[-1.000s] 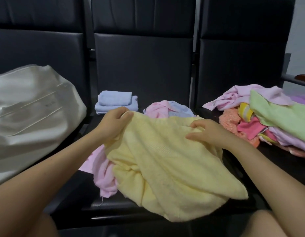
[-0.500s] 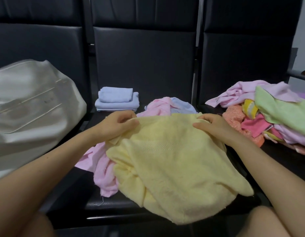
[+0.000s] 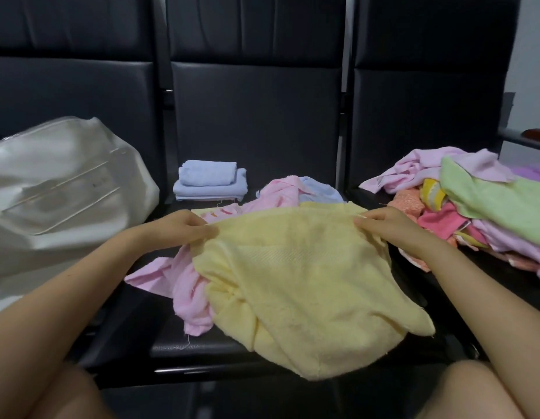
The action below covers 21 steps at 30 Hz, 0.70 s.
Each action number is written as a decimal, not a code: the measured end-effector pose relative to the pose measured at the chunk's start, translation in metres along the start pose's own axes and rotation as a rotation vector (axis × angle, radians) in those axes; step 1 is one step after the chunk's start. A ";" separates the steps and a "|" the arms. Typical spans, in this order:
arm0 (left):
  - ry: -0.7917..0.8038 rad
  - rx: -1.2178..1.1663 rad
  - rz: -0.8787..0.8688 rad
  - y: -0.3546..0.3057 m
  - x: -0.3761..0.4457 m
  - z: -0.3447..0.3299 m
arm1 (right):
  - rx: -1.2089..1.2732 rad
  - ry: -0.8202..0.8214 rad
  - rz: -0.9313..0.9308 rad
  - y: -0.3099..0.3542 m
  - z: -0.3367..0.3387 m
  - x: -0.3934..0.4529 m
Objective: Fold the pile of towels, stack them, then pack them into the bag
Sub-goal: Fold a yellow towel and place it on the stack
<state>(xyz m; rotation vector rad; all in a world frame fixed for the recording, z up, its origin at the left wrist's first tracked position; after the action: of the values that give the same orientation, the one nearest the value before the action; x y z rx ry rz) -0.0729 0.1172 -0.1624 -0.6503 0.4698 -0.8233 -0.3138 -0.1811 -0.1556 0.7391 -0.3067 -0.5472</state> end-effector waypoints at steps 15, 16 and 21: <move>-0.834 0.051 -0.461 -0.144 -0.084 0.112 | 0.219 -0.656 0.311 0.157 0.136 -0.054; -0.859 0.110 -0.468 -0.153 -0.090 0.121 | 0.113 -0.650 0.344 0.170 0.144 -0.057; -0.868 -0.207 -0.436 -0.184 -0.118 0.154 | -0.105 -0.549 0.304 0.212 0.168 -0.069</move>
<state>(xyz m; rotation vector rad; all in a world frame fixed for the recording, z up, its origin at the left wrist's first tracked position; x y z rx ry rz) -0.1442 0.1698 0.0904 -1.2432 -0.3974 -0.8134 -0.3697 -0.1054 0.1071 0.4177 -0.8788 -0.4639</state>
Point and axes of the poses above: each hand's wrist, its own x-axis towards the middle knuckle, its own z-axis out of the back of the hand, y = z × x, the point moved 4 cm from there along x, towards the middle knuckle, and after that the axes turned 5 degrees about -x, right-handed, at the moved point
